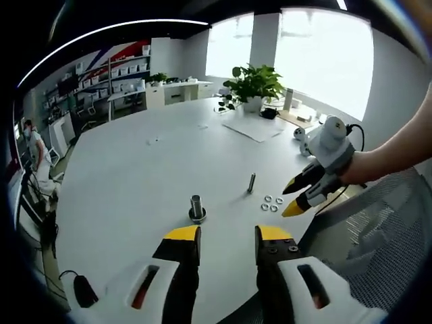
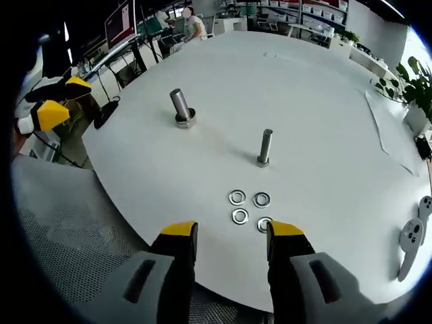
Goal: Place the washer onto the threaded stud by aligning its center hole with the stud, sliding it down to the base, and recovering from edge contact or off-axis alignment until the washer reaches the visible bottom stop.
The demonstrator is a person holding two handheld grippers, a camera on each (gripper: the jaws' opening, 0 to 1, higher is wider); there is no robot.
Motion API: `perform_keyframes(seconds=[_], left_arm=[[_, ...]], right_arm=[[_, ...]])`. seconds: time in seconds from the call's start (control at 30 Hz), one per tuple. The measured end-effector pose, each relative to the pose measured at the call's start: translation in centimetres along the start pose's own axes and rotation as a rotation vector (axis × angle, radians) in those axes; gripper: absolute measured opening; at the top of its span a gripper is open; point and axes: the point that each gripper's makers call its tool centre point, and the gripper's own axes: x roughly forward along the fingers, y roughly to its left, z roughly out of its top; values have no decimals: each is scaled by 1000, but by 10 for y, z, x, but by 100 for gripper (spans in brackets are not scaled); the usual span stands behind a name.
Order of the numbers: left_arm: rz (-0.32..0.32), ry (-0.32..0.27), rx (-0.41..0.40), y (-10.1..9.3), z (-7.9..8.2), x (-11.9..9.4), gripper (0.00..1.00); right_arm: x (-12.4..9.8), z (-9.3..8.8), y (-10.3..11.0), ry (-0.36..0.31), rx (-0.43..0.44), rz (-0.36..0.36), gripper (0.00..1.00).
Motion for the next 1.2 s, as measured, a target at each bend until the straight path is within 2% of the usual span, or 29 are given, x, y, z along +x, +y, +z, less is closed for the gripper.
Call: perform_keyframes(seconds=[0.6,0.8,1.2], left_arm=[[-4,9,18,-2,-2,-1,30],[-1,6,15,-2,-2,-1,30],[-10,15,13,-3,-3,0,30]], right_arm=[[16,0,2,92,-77,-9,31],[18,-10,-2,138,-96,-15,31],[22,-8,-4,162,-139,-15,31]])
